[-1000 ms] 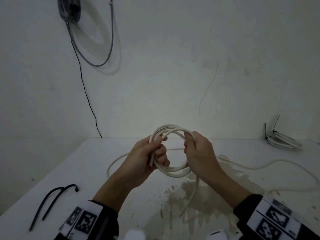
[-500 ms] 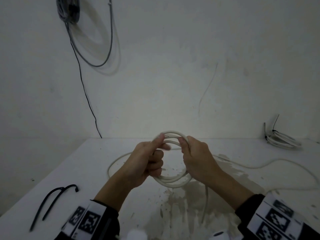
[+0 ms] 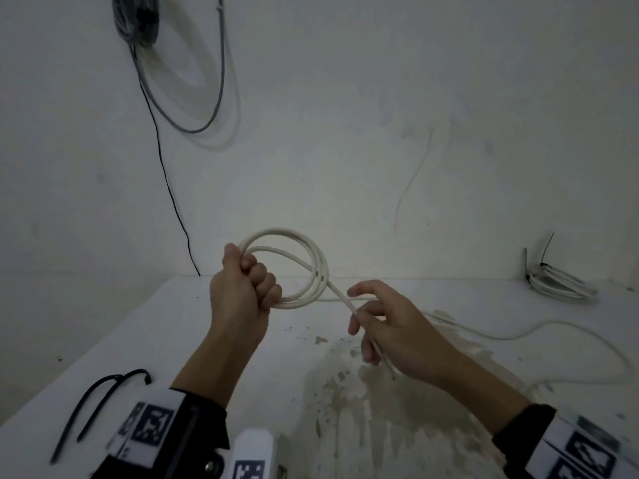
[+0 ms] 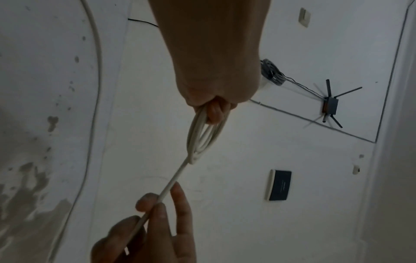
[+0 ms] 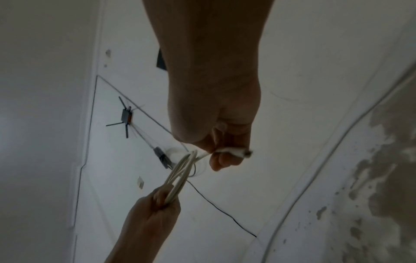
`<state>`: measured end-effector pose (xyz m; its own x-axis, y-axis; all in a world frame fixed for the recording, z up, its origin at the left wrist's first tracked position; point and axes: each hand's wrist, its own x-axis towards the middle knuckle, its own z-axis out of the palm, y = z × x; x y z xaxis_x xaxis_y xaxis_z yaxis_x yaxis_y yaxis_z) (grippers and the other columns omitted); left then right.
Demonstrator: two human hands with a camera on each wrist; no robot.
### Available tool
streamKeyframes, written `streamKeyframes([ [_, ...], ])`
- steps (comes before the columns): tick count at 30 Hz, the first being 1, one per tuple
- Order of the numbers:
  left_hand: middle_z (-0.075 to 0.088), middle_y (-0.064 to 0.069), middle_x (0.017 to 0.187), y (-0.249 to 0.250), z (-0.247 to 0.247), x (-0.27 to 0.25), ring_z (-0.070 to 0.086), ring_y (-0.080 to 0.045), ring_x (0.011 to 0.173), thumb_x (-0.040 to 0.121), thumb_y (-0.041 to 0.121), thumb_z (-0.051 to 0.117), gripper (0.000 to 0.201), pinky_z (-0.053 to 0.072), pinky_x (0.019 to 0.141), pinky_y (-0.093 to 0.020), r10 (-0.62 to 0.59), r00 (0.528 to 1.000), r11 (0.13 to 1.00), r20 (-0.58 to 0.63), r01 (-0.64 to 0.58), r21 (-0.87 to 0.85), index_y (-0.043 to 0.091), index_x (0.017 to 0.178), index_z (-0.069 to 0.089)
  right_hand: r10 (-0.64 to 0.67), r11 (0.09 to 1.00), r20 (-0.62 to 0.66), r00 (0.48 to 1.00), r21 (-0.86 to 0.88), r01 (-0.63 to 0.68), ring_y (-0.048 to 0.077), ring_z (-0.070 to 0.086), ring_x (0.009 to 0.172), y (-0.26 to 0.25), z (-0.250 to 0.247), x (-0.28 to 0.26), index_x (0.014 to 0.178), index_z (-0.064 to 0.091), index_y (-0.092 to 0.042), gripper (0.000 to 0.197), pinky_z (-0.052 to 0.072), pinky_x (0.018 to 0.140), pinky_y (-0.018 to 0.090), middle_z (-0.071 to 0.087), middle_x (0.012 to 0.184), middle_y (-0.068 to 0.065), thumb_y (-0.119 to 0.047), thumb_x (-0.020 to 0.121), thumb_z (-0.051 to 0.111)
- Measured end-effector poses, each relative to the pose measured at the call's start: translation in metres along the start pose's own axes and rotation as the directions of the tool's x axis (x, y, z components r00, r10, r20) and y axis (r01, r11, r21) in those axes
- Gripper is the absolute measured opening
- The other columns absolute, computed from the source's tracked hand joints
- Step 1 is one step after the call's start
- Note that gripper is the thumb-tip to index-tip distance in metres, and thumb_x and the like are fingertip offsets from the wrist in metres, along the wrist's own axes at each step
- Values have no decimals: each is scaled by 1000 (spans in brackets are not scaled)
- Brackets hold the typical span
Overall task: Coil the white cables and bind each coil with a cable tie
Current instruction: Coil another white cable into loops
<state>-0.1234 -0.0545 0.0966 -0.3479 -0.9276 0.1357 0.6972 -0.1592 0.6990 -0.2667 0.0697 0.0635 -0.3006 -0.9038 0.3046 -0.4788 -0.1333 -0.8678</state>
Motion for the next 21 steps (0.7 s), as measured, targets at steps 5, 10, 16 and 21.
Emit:
streamKeyframes([
  [5,20,7,43,-5,5,-7,16,-8,35,101,39,27,44,22,33,-18,90,996,988,-20,-87,125,18,64,33,-116,990,184,976,-60,129,11,67,88,-2,7,-3,98,69,-25,43,54,83,31,71,93,3,6,90,40],
  [10,30,7,44,-8,4,-15,29,-7,38,102,34,26,40,33,42,-19,135,985,976,110,-151,157,16,67,35,-472,844,43,881,-266,465,2,56,68,-2,9,4,103,73,-15,21,43,62,13,60,80,-11,-13,88,58],
  [16,58,-3,56,-21,7,-33,61,-16,56,100,34,24,42,55,58,-25,131,946,964,295,-191,185,11,74,46,-490,856,-167,856,-281,435,5,55,79,-6,18,12,80,74,-17,17,41,65,12,62,80,-9,-31,80,64],
  [21,31,6,42,-31,13,-38,34,-9,37,100,40,22,44,36,43,-22,44,972,989,233,-75,125,13,71,43,-501,843,-194,844,-328,425,2,56,68,-2,23,9,65,71,-16,16,37,62,8,64,64,-10,-31,70,76],
])
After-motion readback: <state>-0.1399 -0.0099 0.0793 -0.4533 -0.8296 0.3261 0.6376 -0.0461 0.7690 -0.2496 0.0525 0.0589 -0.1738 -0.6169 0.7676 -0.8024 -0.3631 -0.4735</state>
